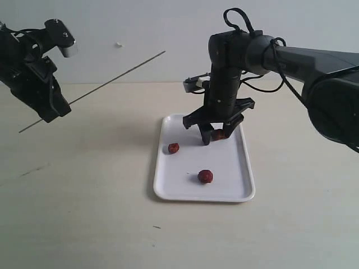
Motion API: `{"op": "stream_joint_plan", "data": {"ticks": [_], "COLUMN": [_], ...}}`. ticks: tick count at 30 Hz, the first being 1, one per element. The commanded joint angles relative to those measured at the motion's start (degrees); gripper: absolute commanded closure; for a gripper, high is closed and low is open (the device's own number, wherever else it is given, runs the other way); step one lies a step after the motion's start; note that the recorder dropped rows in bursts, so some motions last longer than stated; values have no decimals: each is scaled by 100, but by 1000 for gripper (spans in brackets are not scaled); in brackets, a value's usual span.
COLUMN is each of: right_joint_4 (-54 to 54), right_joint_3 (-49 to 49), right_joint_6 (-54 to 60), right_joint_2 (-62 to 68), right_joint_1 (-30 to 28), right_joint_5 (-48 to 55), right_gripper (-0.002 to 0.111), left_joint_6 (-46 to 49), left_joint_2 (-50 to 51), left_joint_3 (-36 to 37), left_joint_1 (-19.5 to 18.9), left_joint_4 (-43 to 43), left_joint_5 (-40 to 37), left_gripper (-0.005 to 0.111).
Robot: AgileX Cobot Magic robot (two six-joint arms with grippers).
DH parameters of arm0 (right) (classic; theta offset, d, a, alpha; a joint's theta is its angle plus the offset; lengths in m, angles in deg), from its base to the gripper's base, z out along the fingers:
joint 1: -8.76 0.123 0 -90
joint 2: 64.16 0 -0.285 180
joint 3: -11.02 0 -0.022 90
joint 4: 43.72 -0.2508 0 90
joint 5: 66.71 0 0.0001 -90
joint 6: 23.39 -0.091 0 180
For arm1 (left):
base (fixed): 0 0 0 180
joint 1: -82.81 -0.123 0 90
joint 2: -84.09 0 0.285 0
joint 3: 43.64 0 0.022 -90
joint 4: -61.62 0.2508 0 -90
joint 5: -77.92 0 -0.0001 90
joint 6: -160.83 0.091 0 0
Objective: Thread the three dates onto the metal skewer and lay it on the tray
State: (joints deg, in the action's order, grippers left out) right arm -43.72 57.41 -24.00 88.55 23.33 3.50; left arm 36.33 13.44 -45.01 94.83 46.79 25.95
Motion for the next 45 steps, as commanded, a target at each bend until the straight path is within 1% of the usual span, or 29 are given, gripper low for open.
{"op": "stream_joint_plan", "data": {"ticks": [1,8,21,25,31,40,45], "right_joint_4": [42,0,0,0,-49,-384,-458], "right_joint_3": [-27,-27,-27,-27,-27,-27,-27], "right_joint_6": [-1,-288,-757,-830,-1261,-1273,-1273], "right_joint_2": [33,33,33,33,33,-76,-369], "right_joint_1": [13,13,13,13,-9,-70,-139], "right_joint_5": [-24,-24,-24,-24,-24,-24,-24], "right_gripper": [60,71,81,81,81,81,81], "left_joint_6": [-10,-10,-10,-10,-10,-24,-24], "left_joint_2": [-63,-63,-63,-63,-63,-63,-63], "left_joint_3": [27,27,27,27,27,27,27], "left_joint_1": [-6,-6,-6,-6,-6,-6,-6], "left_joint_4": [-61,-76,-90,-90,-90,-100,-147], "left_joint_5": [76,76,87,87,87,132,158], "left_gripper": [107,107,107,107,107,107,107]}}
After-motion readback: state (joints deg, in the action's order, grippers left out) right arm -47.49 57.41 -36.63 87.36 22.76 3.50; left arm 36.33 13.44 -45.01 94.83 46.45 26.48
